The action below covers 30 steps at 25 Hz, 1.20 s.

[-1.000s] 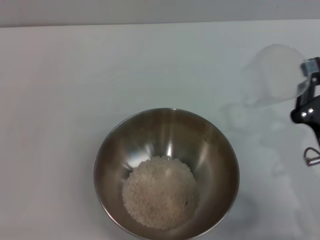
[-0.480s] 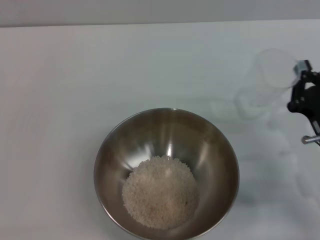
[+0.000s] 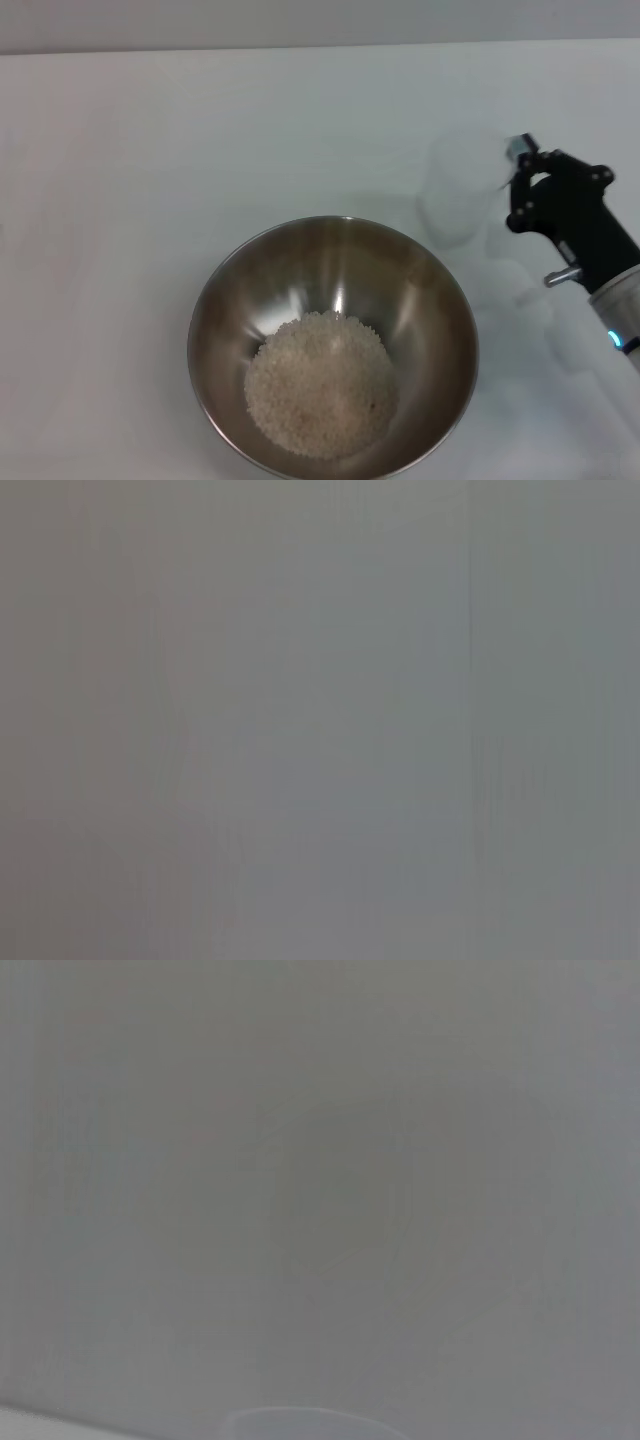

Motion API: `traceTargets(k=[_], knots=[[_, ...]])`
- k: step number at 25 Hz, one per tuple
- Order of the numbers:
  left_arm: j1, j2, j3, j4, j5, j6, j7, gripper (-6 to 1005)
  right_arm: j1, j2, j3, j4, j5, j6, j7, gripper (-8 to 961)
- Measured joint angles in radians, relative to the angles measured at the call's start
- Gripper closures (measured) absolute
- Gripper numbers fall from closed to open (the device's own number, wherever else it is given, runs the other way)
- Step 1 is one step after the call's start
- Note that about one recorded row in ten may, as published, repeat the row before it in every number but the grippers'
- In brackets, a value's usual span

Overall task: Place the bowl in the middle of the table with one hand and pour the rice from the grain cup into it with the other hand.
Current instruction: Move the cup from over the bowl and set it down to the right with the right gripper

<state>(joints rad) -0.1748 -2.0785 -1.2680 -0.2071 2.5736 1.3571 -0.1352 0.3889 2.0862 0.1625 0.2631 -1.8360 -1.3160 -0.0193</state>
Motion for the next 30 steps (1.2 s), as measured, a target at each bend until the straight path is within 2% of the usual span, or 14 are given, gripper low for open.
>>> traceTargets(k=[8, 30], knots=[[0.0, 0.0, 0.005, 0.0, -0.001, -0.001, -0.001, 172, 0.039, 0.0, -0.027, 0.005, -0.019, 0.104, 0.002, 921], [0.001, 0.0, 0.016, 0.0, -0.001, 0.002, -0.006, 172, 0.074, 0.001, -0.034, 0.015, -0.047, 0.195, 0.003, 914]])
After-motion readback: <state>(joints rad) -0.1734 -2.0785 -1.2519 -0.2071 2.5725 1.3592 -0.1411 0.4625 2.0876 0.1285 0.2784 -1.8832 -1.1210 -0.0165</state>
